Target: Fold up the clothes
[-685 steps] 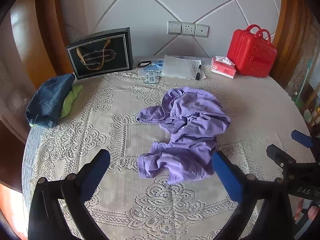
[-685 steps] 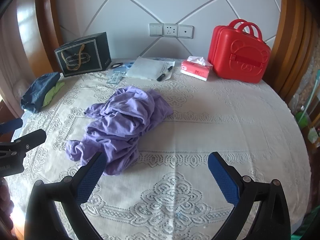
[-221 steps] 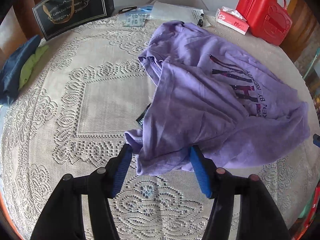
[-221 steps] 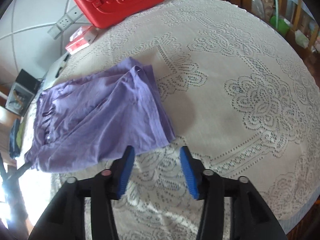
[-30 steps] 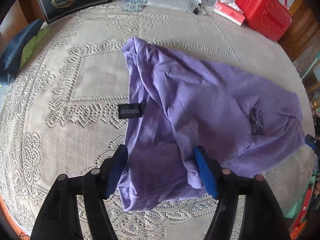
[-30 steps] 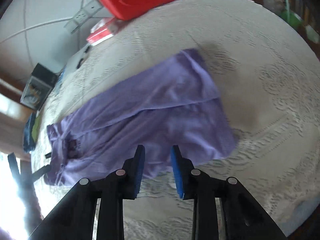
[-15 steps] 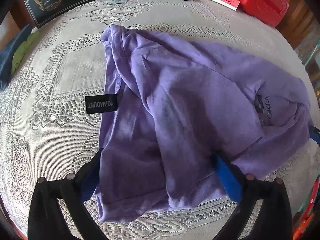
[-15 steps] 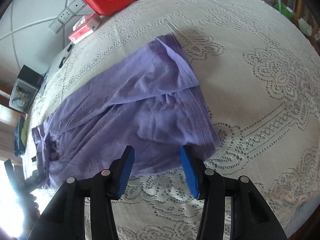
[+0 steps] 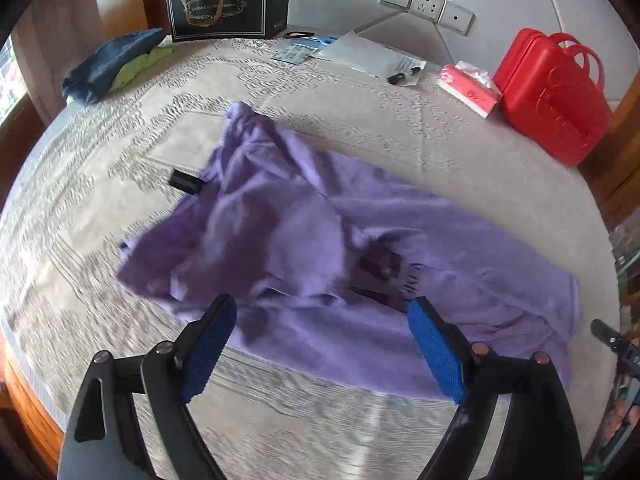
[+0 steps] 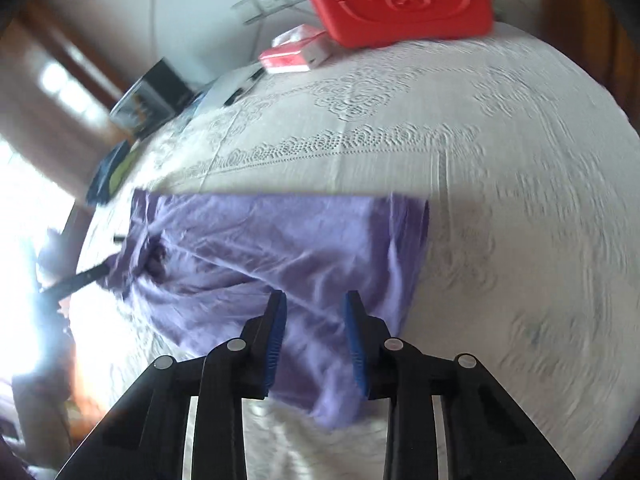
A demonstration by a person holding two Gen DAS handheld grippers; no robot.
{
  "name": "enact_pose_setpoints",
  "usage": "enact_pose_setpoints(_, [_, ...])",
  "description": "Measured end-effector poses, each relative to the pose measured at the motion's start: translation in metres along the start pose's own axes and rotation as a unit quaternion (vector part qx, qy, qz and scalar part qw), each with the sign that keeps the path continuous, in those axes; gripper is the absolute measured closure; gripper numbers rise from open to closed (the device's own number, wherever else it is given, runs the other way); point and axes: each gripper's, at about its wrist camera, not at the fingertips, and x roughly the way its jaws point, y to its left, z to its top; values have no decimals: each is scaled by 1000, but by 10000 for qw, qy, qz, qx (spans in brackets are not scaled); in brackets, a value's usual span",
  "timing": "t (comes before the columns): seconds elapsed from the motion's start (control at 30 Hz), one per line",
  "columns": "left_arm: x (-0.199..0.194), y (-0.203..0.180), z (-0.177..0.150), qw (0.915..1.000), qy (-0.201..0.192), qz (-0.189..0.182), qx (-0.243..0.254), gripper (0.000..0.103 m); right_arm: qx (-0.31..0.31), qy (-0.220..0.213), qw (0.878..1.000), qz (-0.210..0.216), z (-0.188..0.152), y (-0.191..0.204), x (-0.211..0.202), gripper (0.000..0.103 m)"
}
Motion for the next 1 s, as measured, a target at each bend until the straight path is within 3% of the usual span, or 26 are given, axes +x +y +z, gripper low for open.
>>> enact_pose_setpoints(0.13, [-17,-50,-31,9998,37,-41,-213,14,-581,364,9976,45,7,-16,-5,73])
enact_pose_setpoints(0.2, [-19,-73,-45,9997,89,-80,-229,22,-841,491,9952,15,10,-20,-3,76])
enact_pose_setpoints(0.23, [-14,-85,-51,9996,180,-116,-197,35,-965,553,9938,-1,11,-22,-1,78])
enact_pose_setpoints(0.27, [-9,-94,-57,9993,294,-156,-164,42,-1005,592,9932,-32,13,-25,1,87])
enact_pose_setpoints(0.3, [-4,-103,-64,9990,388,-181,-148,43,-1042,630,9925,-61,15,-28,3,96])
enact_pose_setpoints(0.53, [21,-176,-106,9971,678,-124,-319,47,-2021,808,9760,48,29,-43,13,95])
enact_pose_setpoints(0.73, [30,-232,-129,9923,586,304,-1049,46,-3210,979,9405,541,53,-61,36,87])
enact_pose_setpoints(1.0, [36,-266,-137,9842,647,883,-1391,42,-4357,1006,8885,1034,69,-65,43,71])
